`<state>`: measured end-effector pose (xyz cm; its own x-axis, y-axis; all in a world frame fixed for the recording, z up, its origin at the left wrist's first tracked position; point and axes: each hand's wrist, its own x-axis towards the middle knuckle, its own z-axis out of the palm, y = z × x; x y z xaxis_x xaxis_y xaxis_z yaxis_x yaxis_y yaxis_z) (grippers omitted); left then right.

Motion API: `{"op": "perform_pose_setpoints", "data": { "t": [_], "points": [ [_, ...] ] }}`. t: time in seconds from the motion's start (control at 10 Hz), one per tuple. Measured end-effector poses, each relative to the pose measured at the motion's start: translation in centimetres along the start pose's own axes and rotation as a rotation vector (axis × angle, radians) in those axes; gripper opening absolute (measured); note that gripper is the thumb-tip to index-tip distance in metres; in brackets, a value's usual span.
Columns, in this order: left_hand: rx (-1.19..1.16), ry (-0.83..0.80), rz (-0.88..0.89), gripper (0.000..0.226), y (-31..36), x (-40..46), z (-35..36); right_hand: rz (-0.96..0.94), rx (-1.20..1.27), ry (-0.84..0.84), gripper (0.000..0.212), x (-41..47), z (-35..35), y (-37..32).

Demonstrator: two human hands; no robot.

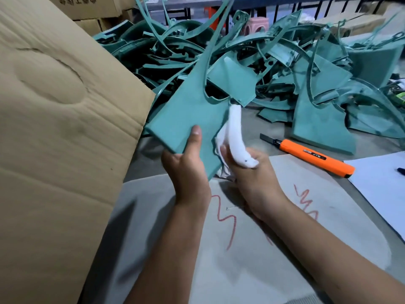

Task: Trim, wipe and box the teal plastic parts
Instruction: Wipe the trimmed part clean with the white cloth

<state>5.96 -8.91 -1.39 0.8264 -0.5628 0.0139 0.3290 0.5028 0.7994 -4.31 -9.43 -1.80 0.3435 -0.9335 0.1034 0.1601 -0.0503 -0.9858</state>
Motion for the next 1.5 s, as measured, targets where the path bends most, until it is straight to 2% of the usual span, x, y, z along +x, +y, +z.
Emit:
{"op": "perform_pose_setpoints", "data": {
  "t": [0.1, 0.2, 0.3, 0.4, 0.5, 0.6, 0.7, 0.8, 0.9, 1.0, 1.1, 1.2, 1.3, 1.4, 1.5],
  "points": [
    [-0.014, -0.007, -0.042, 0.029, -0.1, 0.5, -0.3, -0.026, -0.121, -0.076, 0.031, 0.3, -0.5, -0.2],
    [0.007, -0.101, -0.129, 0.026, -0.1, 0.4, -0.1, -0.03, -0.037, -0.026, 0.025, 0.3, -0.9, -0.4],
    [0.016, -0.185, -0.137, 0.032, 0.3, 1.1, -0.2, -0.081, -0.011, 0.012, 0.01, 1.3, -2.3, -0.8],
    [0.113, -0.205, -0.09, 0.038, 1.1, 2.8, -1.4, -0.158, -0.243, -0.084, 0.017, 2.8, -5.7, -1.6],
    [0.273, -0.397, -0.037, 0.031, 1.1, 3.0, -2.3, -0.22, -0.421, -0.161, 0.025, 3.2, -7.6, -2.0],
    [0.291, -0.505, -0.001, 0.028, -0.1, 1.6, -1.4, -0.233, -0.3, -0.028, 0.03, 3.7, -7.5, -1.3],
    [0.169, -0.414, 0.039, 0.031, -0.9, 0.2, -0.4, -0.19, -0.119, 0.205, 0.016, 3.6, -5.7, -0.5],
    [0.143, -0.367, 0.08, 0.032, -1.4, -0.8, -0.2, -0.139, -0.045, 0.251, 0.018, 3.6, -4.6, 0.2],
    [0.126, -0.328, 0.104, 0.031, -1.3, -0.8, 0.2, 0.064, 0.285, 0.271, 0.027, 3.4, -3.9, -0.4],
    [0.088, -0.277, 0.103, 0.03, -1.2, -0.5, 0.2, 0.057, 0.393, 0.261, 0.049, 3.3, -3.5, -1.2],
    [0.072, -0.281, 0.118, 0.031, -0.8, -0.8, 0.3, 0.106, 0.441, 0.192, 0.05, 2.3, -3.8, -1.4],
    [-0.011, -0.234, 0.087, 0.029, -0.8, -0.1, 0.5, 0.178, 0.311, 0.181, 0.022, 1.5, -3.1, -0.8],
    [-0.01, -0.192, 0.004, 0.026, -0.9, 0.4, 0.7, 0.246, 0.369, 0.163, 0.027, -0.3, -3.7, -0.7],
    [0.073, -0.226, 0.025, 0.024, -1.1, 0.2, 0.5, 0.349, 0.487, -0.137, 0.022, 0.5, -1.5, -1.0],
    [0.123, -0.196, 0.05, 0.022, -1.3, 0.7, 0.2, 0.207, 0.505, -0.243, 0.033, 0.1, -1.5, -0.3]
  ]
}}
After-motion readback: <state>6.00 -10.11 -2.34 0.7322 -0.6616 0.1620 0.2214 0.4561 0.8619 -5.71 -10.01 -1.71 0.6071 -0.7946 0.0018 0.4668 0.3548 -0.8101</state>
